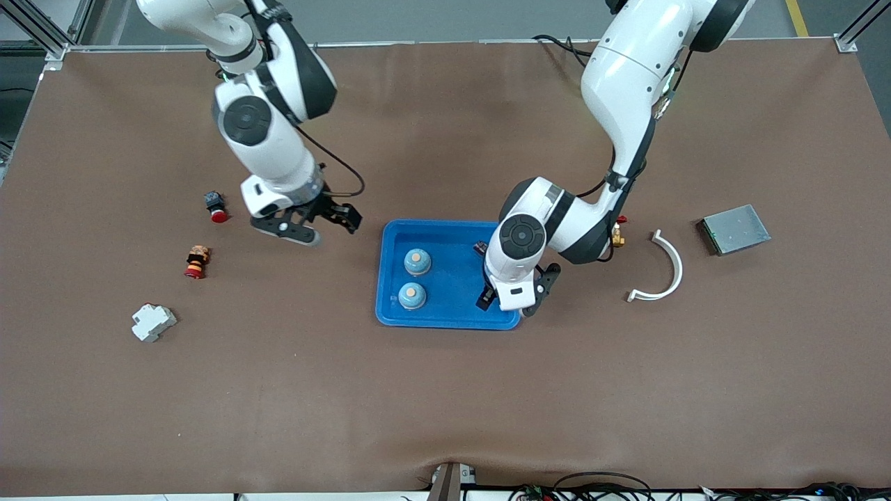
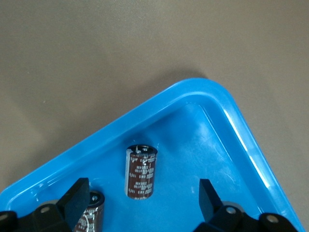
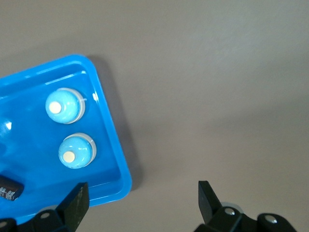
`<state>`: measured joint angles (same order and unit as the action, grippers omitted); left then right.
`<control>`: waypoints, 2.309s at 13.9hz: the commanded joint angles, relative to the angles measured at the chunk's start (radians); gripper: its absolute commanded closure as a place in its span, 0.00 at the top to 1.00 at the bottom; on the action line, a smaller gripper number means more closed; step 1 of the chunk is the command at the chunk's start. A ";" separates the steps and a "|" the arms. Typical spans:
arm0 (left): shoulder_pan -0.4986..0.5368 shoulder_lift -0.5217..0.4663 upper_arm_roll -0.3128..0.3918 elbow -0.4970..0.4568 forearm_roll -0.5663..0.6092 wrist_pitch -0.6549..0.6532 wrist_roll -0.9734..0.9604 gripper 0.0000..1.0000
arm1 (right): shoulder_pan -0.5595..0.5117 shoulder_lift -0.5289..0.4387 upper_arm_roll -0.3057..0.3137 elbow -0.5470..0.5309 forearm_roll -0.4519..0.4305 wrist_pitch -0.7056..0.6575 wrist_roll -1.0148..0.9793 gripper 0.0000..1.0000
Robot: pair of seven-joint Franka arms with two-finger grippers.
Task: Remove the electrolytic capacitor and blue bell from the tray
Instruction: 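Lower the left gripper onto a capacitor while the right gripper reaches a bell, then close the left gripper on the capacitor while the right gripper grasps the bell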
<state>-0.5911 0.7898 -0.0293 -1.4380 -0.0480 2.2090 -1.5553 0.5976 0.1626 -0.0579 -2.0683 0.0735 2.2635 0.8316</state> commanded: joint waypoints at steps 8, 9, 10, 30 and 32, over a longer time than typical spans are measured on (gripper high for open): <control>-0.013 0.051 0.012 0.021 0.027 0.077 -0.009 1.00 | 0.128 0.316 -0.010 0.220 -0.080 0.123 0.288 1.00; -0.013 0.057 0.012 0.022 0.027 0.078 -0.009 1.00 | 0.133 0.334 -0.010 0.229 -0.078 0.132 0.290 1.00; -0.013 0.057 0.014 0.022 0.027 0.078 -0.009 1.00 | 0.134 0.356 -0.010 0.243 -0.078 0.137 0.310 1.00; -0.015 0.080 0.012 0.022 0.039 0.113 -0.012 0.79 | 0.189 0.583 -0.010 0.433 -0.087 0.140 0.373 0.82; -0.015 0.080 0.012 0.022 0.039 0.113 -0.012 0.52 | 0.188 0.586 -0.010 0.435 -0.084 0.139 0.373 0.11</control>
<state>-0.5936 0.8566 -0.0273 -1.4374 -0.0263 2.3169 -1.5553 0.7756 0.7332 -0.0583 -1.6613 -0.0022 2.4106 1.1868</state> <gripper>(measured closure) 0.286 0.189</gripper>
